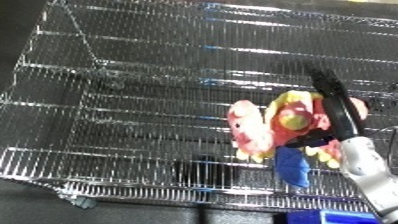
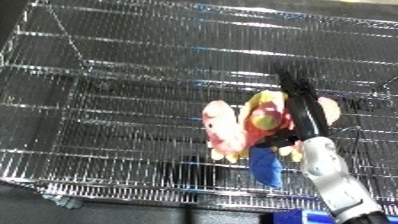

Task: Pick up the object and place it into the box

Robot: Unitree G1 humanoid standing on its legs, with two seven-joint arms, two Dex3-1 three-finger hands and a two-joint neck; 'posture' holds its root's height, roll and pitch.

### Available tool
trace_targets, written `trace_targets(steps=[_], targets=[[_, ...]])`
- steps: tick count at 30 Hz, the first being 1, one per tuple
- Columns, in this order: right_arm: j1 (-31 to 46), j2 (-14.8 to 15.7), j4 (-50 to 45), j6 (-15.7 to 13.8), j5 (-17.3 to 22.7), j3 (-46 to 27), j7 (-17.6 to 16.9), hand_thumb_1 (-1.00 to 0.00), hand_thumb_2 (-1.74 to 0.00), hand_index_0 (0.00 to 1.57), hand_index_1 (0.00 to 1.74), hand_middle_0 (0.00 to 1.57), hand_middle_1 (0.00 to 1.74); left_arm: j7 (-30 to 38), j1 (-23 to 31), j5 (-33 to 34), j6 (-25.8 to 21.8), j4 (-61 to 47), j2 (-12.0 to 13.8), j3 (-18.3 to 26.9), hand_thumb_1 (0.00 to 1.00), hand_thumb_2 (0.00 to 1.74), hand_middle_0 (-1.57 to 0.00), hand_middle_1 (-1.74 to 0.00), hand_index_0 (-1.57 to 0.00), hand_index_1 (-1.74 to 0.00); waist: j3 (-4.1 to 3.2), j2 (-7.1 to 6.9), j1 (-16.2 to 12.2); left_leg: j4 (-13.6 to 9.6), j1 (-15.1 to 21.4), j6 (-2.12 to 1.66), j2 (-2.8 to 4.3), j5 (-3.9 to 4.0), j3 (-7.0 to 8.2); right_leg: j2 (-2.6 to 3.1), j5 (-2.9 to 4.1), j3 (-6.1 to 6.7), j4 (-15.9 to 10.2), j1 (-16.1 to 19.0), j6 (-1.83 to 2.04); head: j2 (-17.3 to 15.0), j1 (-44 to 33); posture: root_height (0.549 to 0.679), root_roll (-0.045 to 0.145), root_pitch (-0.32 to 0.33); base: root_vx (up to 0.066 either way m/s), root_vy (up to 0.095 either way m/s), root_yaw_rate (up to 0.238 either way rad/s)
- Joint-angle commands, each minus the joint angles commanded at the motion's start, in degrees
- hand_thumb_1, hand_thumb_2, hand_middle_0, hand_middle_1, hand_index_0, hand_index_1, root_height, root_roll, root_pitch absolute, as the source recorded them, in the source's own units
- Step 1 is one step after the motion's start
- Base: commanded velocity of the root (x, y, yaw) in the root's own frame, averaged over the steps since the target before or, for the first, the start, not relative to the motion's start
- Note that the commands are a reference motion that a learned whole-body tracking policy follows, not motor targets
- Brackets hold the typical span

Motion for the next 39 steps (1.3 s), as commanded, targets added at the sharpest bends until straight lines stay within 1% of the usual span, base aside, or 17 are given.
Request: trace_targets(steps=[6,13,18,22,27,33,35,39], targets=[[-3.0,1.1,9.1,1.2,-0.9,2.2,1.1,0.00,0.00,0.00,0.00,0.00,0.00,0.4,0.7,-0.1,-0.4,-0.5,0.3,-0.1,1.00,1.74,-1.57,-1.74,-1.57,-1.74,0.00,0.65,0.5,0.4,-1.1,-0.16,-0.03,-0.07,-0.29,0.08,-0.18,-0.19,0.6,-0.9,-0.17,0.7,2.9,0.617,0.029,0.014,0.010,-0.003,0.030],[-4.1,2.6,19.0,1.9,-2.7,4.3,3.6,0.00,0.00,0.00,0.00,0.00,0.00,0.1,1.7,0.0,-0.2,-1.4,0.2,-0.1,1.00,1.74,-1.57,-1.74,-1.57,-1.74,0.00,1.10,0.6,0.3,-1.2,-0.46,0.15,-0.09,-0.37,0.12,-0.35,-0.41,0.5,-0.7,-0.25,-1.0,4.1,0.617,0.028,0.015,0.017,-0.006,0.023],[-3.1,3.9,22.0,2.0,-3.6,5.5,5.8,-0.25,-0.44,0.39,0.44,0.39,0.44,-0.6,2.4,0.1,-0.2,-1.9,0.1,-0.1,1.00,1.74,-1.57,-1.74,-1.57,-1.74,0.00,1.14,0.6,0.0,-0.6,-0.62,0.31,-0.15,-0.36,0.16,-0.59,-0.54,0.6,-0.2,-0.29,-2.0,4.5,0.616,0.029,0.008,0.018,-0.008,0.005],[-1.7,4.5,22.6,2.2,-2.9,4.9,6.6,-0.45,-0.78,0.71,0.78,0.71,0.78,-1.0,2.6,-0.1,0.0,-1.9,0.1,0.1,1.00,1.74,-1.57,-1.74,-1.57,-1.74,0.00,1.17,0.3,-0.3,0.2,-0.77,0.46,-0.13,-0.32,0.11,-0.85,-0.60,0.5,0.5,-0.23,-3.1,4.7,0.617,0.030,0.000,0.010,-0.011,0.002],[-0.1,4.6,21.8,2.2,-2.2,3.9,6.4,-0.70,-1.22,1.10,1.22,1.10,1.22,-1.3,2.1,-0.4,0.2,-1.4,0.2,-0.1,1.00,1.74,-1.57,-1.74,-1.57,-1.74,0.00,1.20,0.1,-0.6,1.2,-0.86,0.61,-0.07,-0.24,0.07,-1.14,-0.64,0.6,1.4,-0.18,-4.1,5.2,0.617,0.031,-0.014,0.005,-0.007,0.001],[2.0,4.5,19.3,1.6,-1.7,2.1,5.4,-1.00,-1.74,1.57,1.74,1.57,1.74,-1.9,1.0,-0.5,0.3,-0.1,0.1,-0.8,1.00,1.74,-1.57,-1.74,-1.57,-1.74,0.00,1.20,-0.4,-1.8,3.1,-0.99,0.97,0.24,0.10,-0.27,-1.29,-0.89,-0.3,3.3,-0.09,-4.8,6.3,0.619,0.033,-0.031,-0.003,-0.003,0.008],[2.7,4.4,18.1,1.5,-1.4,1.4,4.9,-1.00,-1.74,1.57,1.74,1.57,1.74,-1.9,0.7,-0.5,0.4,0.3,0.0,-1.0,1.00,1.74,-1.57,-1.74,-1.57,-1.74,0.00,1.11,-0.6,-2.6,4.0,-1.04,1.14,0.38,0.32,-0.41,-1.36,-1.06,-0.8,4.2,-0.10,-4.1,6.4,0.620,0.033,-0.036,-0.012,0.001,0.008],[4.6,4.3,15.5,1.2,-0.9,-0.4,4.0,-1.00,-1.74,1.57,1.74,1.57,1.74,-2.1,0.4,-0.8,0.6,1.3,-0.4,-1.2,1.00,1.74,-1.57,-1.74,-1.57,-1.74,0.00,0.85,-1.0,-3.9,5.7,-1.07,1.40,0.57,0.64,-0.58,-1.53,-1.41,-2.0,6.0,-0.05,-4.2,6.9,0.623,0.034,-0.048,-0.013,0.001,-0.006]])
